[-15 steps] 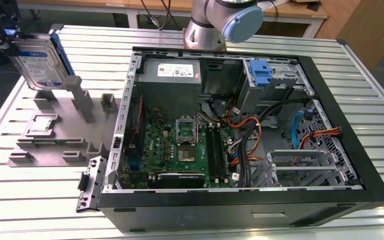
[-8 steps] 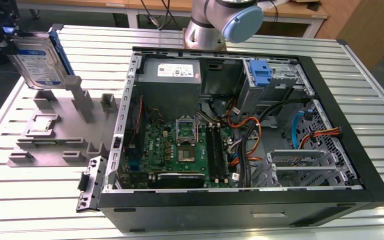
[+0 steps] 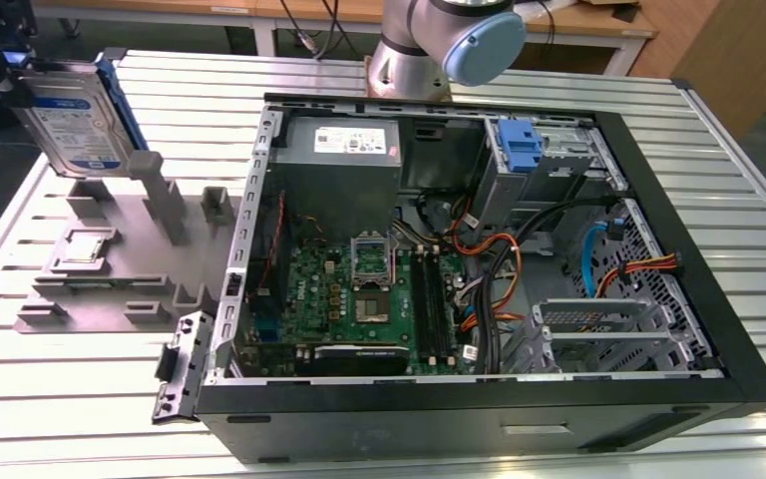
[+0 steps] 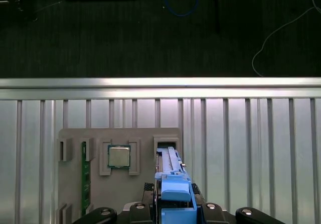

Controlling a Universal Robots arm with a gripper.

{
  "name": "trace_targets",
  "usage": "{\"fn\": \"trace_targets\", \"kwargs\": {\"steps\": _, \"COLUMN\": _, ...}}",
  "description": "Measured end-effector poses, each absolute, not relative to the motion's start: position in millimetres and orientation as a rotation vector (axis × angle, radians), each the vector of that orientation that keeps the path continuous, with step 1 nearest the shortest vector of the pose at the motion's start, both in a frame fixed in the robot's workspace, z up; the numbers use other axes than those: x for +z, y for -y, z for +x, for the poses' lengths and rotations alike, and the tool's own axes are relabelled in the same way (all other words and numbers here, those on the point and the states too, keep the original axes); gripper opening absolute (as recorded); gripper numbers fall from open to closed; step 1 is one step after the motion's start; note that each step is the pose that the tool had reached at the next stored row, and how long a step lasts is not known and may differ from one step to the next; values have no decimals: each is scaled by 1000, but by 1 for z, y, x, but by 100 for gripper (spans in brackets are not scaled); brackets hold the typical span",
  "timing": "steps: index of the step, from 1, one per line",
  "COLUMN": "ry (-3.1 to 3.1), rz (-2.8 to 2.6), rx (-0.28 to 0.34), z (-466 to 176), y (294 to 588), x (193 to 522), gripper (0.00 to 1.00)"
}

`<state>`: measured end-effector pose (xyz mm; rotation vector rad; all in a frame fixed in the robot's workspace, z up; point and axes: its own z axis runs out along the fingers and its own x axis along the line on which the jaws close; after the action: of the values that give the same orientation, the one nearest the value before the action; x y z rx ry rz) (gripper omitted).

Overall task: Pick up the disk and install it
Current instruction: 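Pick up the disk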

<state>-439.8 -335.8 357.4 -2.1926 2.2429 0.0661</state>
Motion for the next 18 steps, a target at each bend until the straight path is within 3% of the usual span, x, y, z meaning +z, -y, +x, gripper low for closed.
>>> {"fn": "trace_targets", "kwargs": {"steps": 18, "ry": -2245, "rz": -2195, "rx": 61, "z": -440, "y": 336, "x": 362, "gripper": 37}}
